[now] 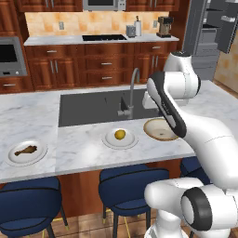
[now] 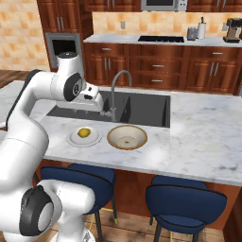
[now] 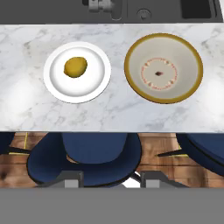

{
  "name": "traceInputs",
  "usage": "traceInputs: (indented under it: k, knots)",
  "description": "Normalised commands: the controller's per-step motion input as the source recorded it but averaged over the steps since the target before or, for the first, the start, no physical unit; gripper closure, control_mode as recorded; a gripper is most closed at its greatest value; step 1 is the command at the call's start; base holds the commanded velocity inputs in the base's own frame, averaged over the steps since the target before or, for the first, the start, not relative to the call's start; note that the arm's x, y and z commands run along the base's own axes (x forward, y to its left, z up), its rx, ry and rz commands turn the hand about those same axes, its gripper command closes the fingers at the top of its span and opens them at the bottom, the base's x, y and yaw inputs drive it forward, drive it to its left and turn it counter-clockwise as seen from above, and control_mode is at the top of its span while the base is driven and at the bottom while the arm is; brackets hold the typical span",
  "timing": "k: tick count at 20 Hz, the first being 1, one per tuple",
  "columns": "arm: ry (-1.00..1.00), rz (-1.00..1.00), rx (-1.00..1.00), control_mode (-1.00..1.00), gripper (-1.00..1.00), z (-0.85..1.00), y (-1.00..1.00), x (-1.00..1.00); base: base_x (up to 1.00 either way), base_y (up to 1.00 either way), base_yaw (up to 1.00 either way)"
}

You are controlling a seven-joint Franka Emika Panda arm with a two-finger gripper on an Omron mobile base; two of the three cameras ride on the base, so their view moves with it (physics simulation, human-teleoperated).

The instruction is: Pick the chicken drumstick and lemon from their plates and place them in the bowl. Then put the bowl in the fridge.

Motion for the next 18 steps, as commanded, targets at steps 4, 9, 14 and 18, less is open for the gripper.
traceInputs:
  k: [4, 9, 14, 18]
  knots:
    - [0.0, 0.0, -0.02, -1.0, -1.0, -0.01, 0.0, -0.03, 0.0, 0.0, 0.0]
    - [0.02, 0.0, -0.04, -1.0, -1.0, -0.1, 0.2, 0.01, 0.0, 0.0, 0.0]
    - [0.08, -0.07, 0.02, -1.0, -1.0, -0.2, 0.42, 0.13, 0.0, 0.0, 0.0]
    - [0.08, -0.1, 0.1, -1.0, -1.0, -0.3, 0.37, 0.25, 0.0, 0.0, 0.0]
